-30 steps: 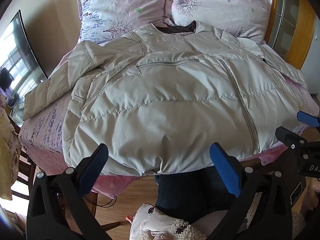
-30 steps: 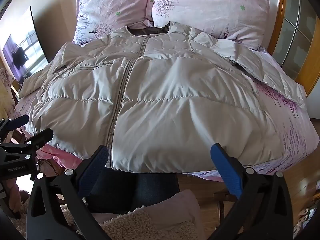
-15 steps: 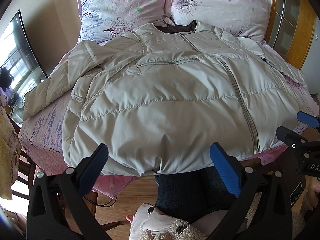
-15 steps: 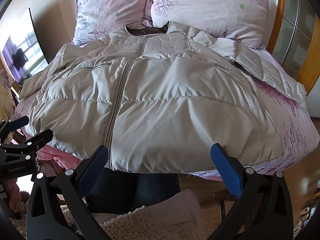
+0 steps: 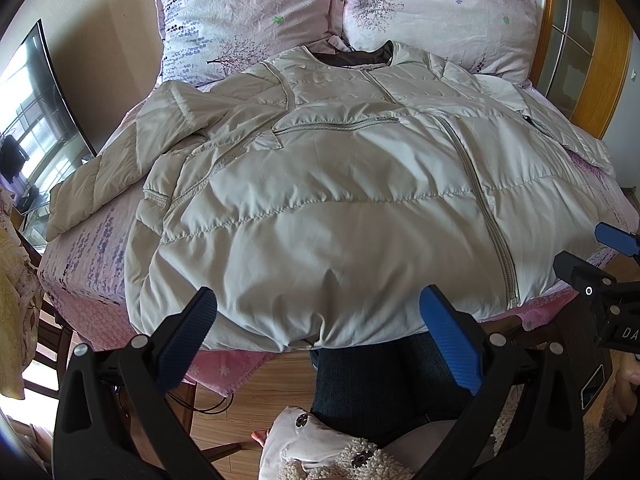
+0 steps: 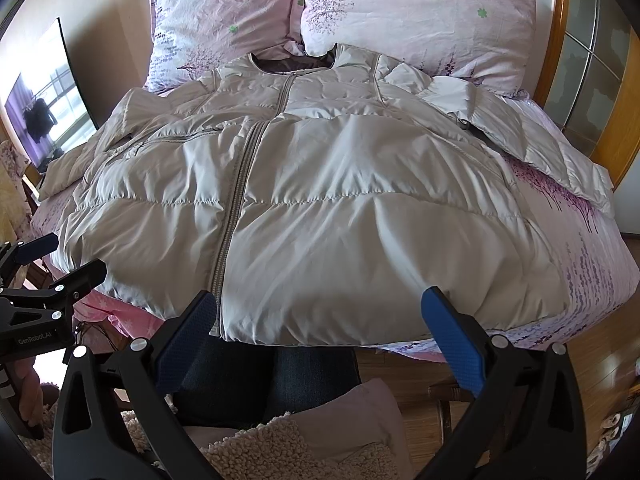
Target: Fold large clothes
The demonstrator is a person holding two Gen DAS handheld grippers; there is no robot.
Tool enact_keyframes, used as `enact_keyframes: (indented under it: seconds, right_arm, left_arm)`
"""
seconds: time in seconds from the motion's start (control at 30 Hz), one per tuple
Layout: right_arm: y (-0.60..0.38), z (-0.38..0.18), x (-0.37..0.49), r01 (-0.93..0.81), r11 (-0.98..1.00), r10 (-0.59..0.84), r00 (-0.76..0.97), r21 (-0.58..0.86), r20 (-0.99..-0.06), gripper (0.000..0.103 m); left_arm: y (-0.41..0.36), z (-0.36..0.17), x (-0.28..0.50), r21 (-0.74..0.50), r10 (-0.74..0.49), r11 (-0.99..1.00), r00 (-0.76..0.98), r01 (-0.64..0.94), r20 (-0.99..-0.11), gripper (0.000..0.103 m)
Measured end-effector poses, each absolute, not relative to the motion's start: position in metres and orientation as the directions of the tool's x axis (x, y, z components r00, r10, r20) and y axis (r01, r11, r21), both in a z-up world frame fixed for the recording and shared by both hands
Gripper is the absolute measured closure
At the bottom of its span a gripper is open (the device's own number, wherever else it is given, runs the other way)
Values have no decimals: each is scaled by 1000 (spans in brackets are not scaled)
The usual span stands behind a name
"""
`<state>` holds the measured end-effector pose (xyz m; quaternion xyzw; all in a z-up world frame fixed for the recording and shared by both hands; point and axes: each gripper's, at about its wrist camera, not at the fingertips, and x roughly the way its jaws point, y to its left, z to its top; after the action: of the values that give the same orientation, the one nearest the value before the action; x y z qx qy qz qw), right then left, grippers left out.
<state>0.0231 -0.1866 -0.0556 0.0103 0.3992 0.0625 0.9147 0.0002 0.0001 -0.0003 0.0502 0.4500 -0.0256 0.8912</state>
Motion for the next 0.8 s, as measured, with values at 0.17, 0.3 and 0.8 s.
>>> enact_keyframes:
  seconds: [0.17,0.3,0.8]
  right_arm:
    - [-184,-55,24,-106,992,121,675,67,-728,1]
    - [-183,-55,24,-106,992,121,674,68,-728,1]
    - [-182,-54,24,-107,992,125,674,72,-728,1]
  left_arm:
    - [0,0,0,67,-1,994,594,91,-804,2]
    - [0,0,0,67,-1,994,594,91,-805,2]
    - [-2,1,0,70,0,993,598,94,-802,2]
